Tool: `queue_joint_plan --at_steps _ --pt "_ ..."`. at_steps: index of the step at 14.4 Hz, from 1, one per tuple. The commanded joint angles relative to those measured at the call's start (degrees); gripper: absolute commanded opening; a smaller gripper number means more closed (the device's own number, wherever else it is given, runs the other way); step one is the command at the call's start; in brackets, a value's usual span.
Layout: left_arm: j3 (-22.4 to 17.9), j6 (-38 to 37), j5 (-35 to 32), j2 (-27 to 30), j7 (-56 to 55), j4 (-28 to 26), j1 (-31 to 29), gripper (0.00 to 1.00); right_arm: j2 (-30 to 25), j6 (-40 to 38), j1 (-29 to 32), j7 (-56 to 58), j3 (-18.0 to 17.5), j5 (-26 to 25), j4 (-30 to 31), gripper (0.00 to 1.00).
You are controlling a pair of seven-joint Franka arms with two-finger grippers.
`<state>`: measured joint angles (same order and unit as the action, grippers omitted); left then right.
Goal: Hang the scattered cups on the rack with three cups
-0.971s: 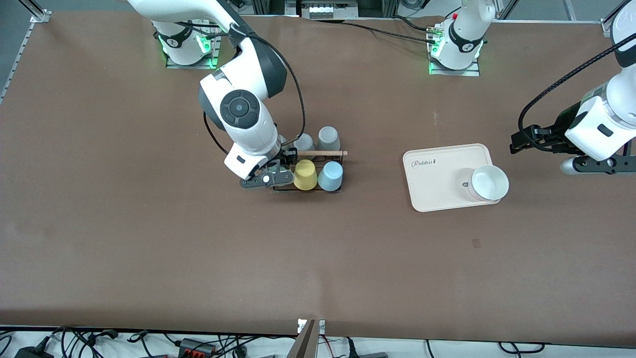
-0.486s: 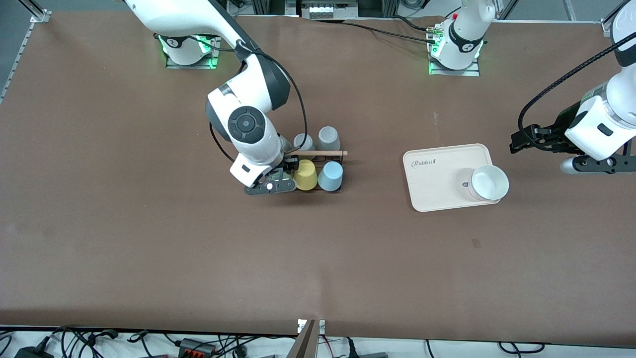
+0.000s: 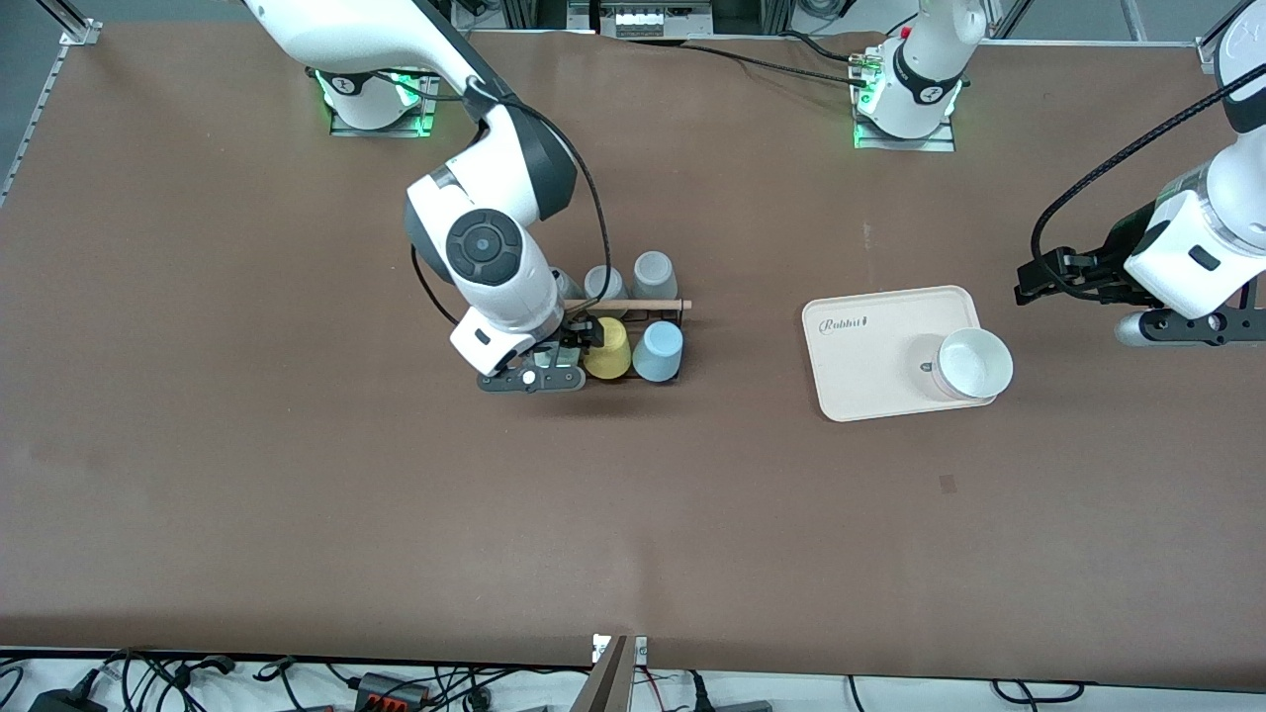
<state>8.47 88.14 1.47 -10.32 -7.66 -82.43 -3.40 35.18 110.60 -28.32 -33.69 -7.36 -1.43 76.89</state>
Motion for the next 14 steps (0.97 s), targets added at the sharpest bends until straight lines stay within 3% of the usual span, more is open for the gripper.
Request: queue_joint_plan --at_steps 1,8,14 --pt "0.2 0.0 0.0 1.3 1.2 -1.1 -0.4 1.0 -0.5 -8.5 3.1 -0.2 0.1 0.0 -7.2 1.0" --pt "0.2 0.1 0.1 1.3 1.2 -1.1 -0.4 1.0 -6.3 -15.9 17.0 10.8 0.7 0.1 -9.8 1.0" --pt "0.2 0.1 0.1 1.3 1.2 -1.1 -0.4 1.0 -11.6 -16.3 29.0 23.5 0.8 0.5 -9.0 1.0"
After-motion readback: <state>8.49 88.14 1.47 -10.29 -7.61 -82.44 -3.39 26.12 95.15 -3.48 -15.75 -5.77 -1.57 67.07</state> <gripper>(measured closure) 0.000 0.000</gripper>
